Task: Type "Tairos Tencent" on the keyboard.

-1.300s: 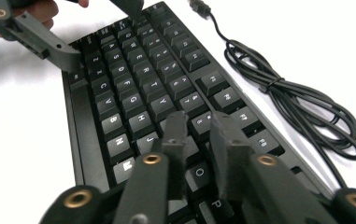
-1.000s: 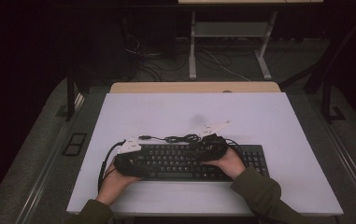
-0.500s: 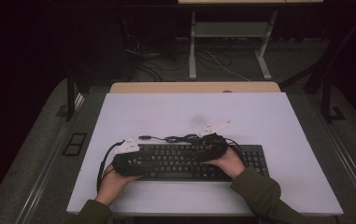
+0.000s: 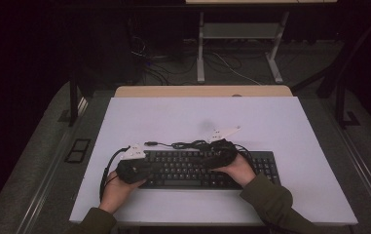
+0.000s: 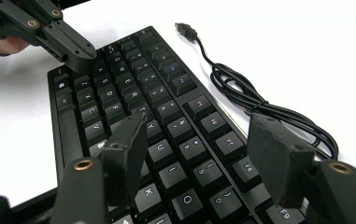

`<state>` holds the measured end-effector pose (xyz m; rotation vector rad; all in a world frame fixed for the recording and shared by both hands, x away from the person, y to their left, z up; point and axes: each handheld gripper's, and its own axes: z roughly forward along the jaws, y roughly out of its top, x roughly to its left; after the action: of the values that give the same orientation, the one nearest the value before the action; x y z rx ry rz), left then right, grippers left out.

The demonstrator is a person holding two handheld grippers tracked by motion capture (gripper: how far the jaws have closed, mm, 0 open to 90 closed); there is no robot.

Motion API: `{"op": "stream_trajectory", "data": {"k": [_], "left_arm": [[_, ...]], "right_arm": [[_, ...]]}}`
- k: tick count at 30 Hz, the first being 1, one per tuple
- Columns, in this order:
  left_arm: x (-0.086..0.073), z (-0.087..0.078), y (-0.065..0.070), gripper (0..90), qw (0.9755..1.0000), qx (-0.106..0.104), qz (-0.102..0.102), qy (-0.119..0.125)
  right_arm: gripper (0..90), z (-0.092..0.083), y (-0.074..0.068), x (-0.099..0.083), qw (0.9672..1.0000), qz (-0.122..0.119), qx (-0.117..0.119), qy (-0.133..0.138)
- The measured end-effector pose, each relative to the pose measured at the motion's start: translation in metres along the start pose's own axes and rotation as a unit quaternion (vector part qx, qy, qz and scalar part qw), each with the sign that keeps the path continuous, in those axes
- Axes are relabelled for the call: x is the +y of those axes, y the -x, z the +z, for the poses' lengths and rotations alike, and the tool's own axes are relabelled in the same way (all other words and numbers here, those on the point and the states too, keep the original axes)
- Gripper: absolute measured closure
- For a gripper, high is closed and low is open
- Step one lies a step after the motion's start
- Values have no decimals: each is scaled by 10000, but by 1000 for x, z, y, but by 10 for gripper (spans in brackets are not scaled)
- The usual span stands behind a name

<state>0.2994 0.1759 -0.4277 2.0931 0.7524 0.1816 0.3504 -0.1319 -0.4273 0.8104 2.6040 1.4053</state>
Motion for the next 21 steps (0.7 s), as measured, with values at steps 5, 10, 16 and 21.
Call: {"op": "stream_trajectory", "data": {"k": [5, 10, 16, 21], "left_arm": [[-2, 3, -2, 891, 10000, 13, -30, -56], [-1, 7, -2, 891, 9999, 1, 2, -135], [-1, 11, -2, 891, 9998, -6, 29, -174], [-1, 13, -2, 891, 9998, -20, 23, -178]], "right_arm": [[378, 0, 0, 0, 10000, 3, -7, 13], [378, 0, 0, 0, 10000, 10, -12, -7], [378, 0, 0, 0, 10000, 19, -35, -5], [378, -1, 0, -1, 10000, 10, -46, 0]]}}
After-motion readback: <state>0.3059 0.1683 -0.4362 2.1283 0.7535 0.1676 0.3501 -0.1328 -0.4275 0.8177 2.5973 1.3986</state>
